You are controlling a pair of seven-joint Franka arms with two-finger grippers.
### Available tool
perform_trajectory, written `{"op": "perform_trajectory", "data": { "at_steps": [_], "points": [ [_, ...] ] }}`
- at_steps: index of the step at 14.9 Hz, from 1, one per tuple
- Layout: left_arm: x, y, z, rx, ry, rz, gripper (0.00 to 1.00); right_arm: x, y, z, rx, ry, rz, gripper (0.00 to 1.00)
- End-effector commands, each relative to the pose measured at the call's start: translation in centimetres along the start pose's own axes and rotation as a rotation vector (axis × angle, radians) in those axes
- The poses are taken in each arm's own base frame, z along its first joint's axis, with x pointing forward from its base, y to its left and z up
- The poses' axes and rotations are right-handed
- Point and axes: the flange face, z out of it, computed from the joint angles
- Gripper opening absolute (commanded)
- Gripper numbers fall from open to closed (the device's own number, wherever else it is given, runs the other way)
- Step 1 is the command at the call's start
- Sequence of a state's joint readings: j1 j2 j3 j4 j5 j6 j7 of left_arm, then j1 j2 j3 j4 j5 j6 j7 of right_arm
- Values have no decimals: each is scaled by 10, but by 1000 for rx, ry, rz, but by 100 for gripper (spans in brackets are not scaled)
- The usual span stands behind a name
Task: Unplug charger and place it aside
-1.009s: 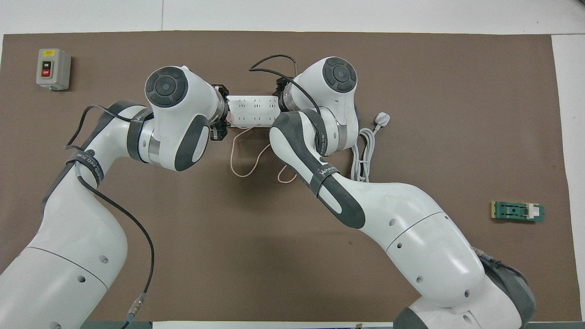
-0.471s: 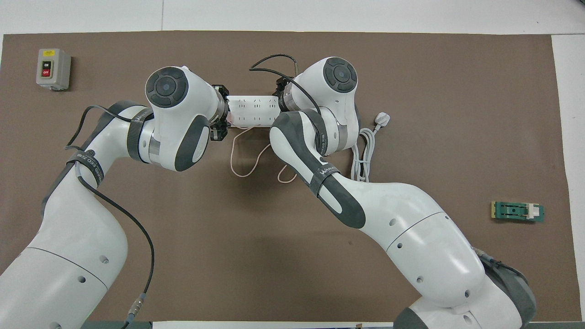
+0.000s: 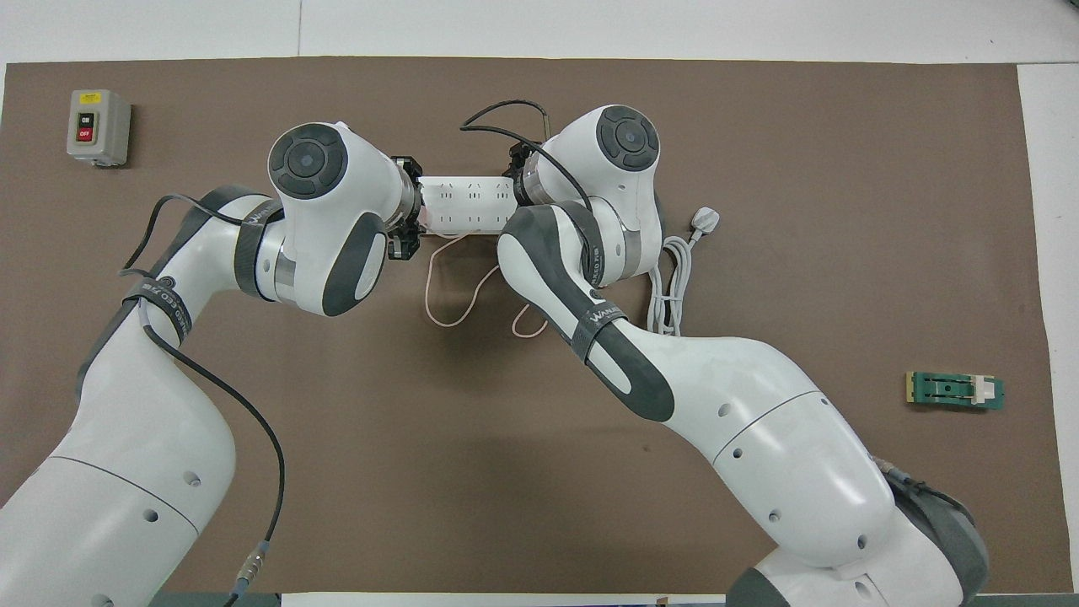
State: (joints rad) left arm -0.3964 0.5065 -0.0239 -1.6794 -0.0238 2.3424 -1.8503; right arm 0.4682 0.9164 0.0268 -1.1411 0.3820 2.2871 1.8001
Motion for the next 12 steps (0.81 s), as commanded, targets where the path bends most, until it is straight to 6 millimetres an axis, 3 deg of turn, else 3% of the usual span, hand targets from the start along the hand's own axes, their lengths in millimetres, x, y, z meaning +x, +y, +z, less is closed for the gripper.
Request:
{"op": "perform_trajectory", "data": {
  "at_steps": [1,6,10,12],
  "points": [
    [-3,-2,3,-16,7,8,0,-1,4,5,-5,-21,-21,67],
    [0,11,-17,39,27,12,0,-1,4,5,-4,-22,-21,67],
    [27,22,-44,69,39,-5,0,-1,4,5,-4,-23,-20,67],
    [30,22,-59,75,33,10,0,-1,5,5,-5,-22,-19,67]
  ]
}}
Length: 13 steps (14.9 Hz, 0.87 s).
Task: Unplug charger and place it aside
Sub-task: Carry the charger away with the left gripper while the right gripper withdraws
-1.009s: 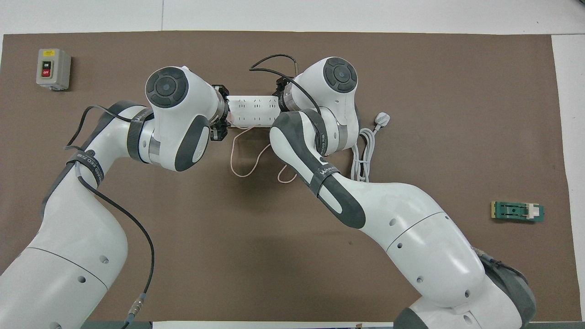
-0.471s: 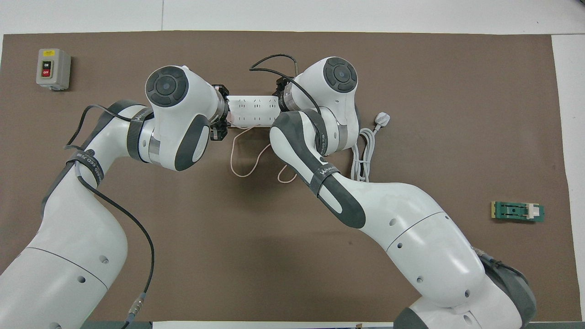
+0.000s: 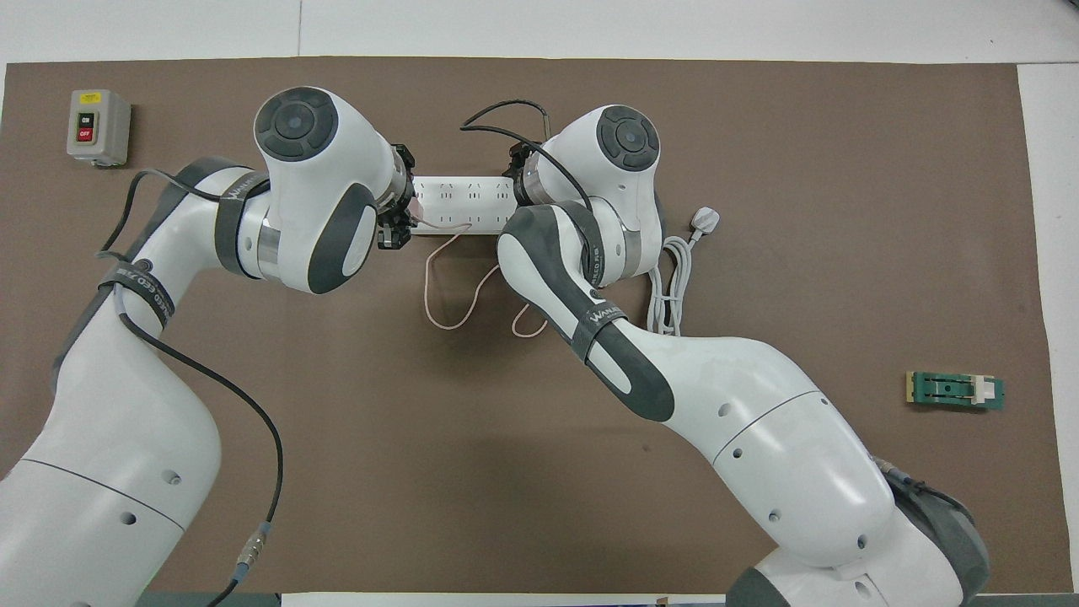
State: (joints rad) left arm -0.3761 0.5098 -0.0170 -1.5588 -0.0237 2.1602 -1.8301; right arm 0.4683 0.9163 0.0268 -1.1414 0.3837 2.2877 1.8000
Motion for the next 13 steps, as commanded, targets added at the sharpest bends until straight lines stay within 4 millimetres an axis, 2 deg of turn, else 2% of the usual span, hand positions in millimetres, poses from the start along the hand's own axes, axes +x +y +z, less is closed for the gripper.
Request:
{"op": "perform_trajectory", "data": {
  "at_steps": [1,4,5,6,7,8,11,13],
  "points": [
    [22,0,-30,15,11,10,0,-1,4,5,-4,-21,-21,67],
    [52,-2,-60,22,9,11,0,-2,5,5,-3,-22,-22,68],
    [75,-3,-72,45,2,26,0,-3,5,5,-5,-22,-22,70],
    [91,-8,-88,65,-12,60,0,-4,5,4,-4,-21,-24,77],
    [107,-13,-97,97,-17,112,0,-5,5,2,-3,-22,-23,88],
    [134,-23,-106,126,-22,187,0,-7,5,-1,-4,-25,-22,100],
    [201,-39,-121,152,-39,281,0,-11,3,-15,-3,-30,-25,100],
    [257,-54,-119,185,-66,373,0,-11,-1,-34,-10,-33,-25,100]
  ]
}}
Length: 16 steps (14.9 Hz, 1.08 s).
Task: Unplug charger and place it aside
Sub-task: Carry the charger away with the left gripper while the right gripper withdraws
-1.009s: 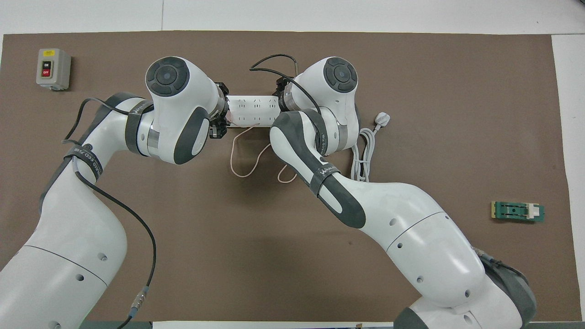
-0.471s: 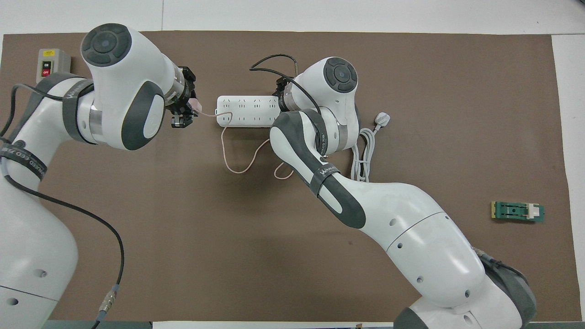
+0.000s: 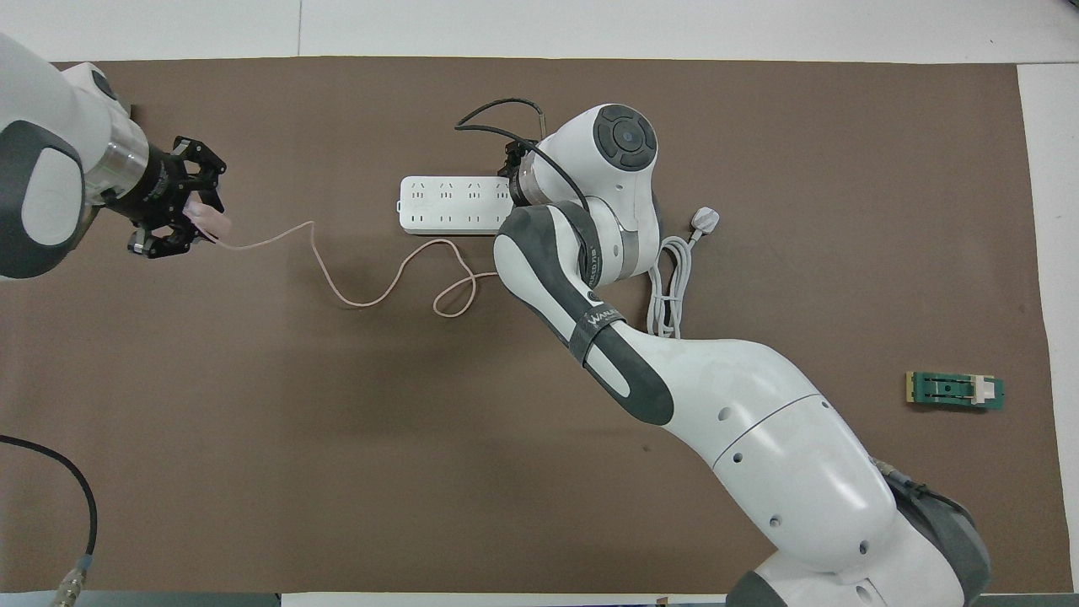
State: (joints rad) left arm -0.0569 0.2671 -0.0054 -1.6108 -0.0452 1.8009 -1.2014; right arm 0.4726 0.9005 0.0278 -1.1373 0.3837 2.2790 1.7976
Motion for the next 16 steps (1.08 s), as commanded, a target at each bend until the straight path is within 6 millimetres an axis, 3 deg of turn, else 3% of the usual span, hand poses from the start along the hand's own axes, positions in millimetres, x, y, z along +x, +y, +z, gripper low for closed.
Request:
{"op": "perform_trajectory", "data": {
  "at_steps": [1,3,8,10,11,12,13,16],
  "points": [
    [51,-42,7,27,-50,150,0,-4,-2,-34,-22,-25,-17,100],
    [75,-65,19,27,-62,295,0,3,-9,-66,-32,-25,-12,100],
    [68,-88,51,16,-57,726,0,24,-18,-140,-63,-14,-109,100],
    [67,-88,60,16,-72,968,0,46,-21,-179,-81,-10,-186,100],
    [67,-87,63,19,-76,982,0,61,-23,-199,-84,-11,-215,100],
    [66,-86,67,21,-80,996,0,88,-22,-237,-103,-10,-306,100],
    [66,-84,69,19,-78,1025,0,101,-18,-256,-121,19,-387,100],
    [65,-86,73,22,-87,1046,0,123,-6,-305,-160,138,-592,100]
  ]
}}
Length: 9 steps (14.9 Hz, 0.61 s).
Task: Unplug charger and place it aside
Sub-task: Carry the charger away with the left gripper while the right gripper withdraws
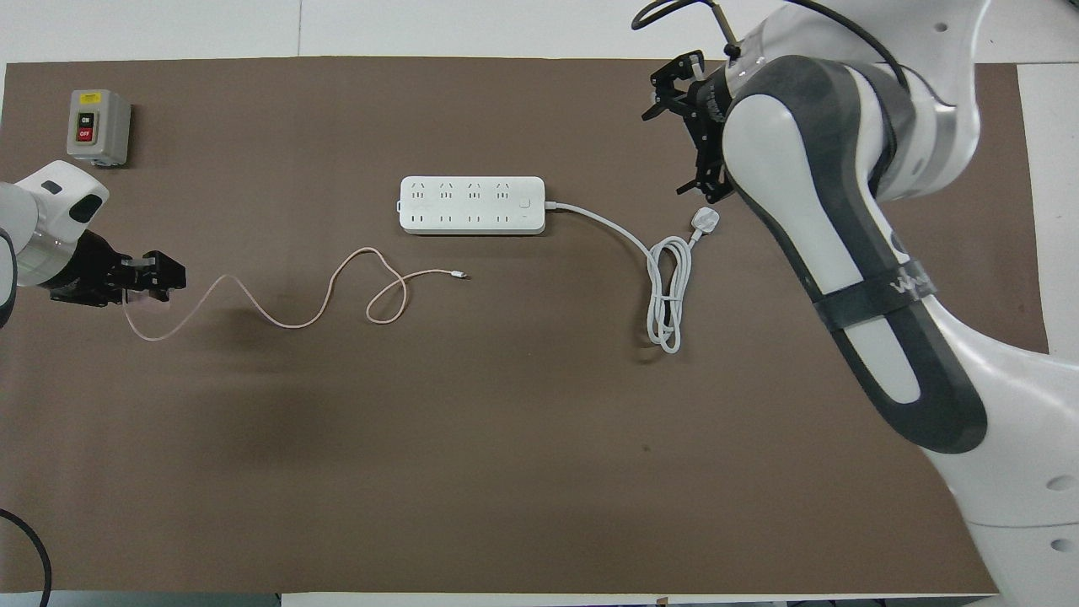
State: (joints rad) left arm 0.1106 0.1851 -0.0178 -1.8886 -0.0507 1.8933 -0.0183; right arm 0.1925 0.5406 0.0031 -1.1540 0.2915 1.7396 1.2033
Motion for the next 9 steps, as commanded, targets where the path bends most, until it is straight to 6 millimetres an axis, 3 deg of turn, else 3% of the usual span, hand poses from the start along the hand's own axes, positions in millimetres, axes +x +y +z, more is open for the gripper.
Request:
{"op": "perform_trajectory", "data": {
  "at_steps": [1,2,4,5,9],
  "points": [
    [-6,4,4,-6,17,32,0,2,30,-38,-65,85,-201,100],
    [-6,7,4,-5,19,30,0,7,38,-51,-86,113,-263,100],
    [-6,6,3,-7,19,37,31,17,51,-71,-134,165,-372,100],
    [-6,6,3,-6,17,32,99,19,56,-81,-151,185,-434,100],
    [-3,11,-13,-8,57,38,100,29,78,-111,-223,234,-672,100]
  ]
}}
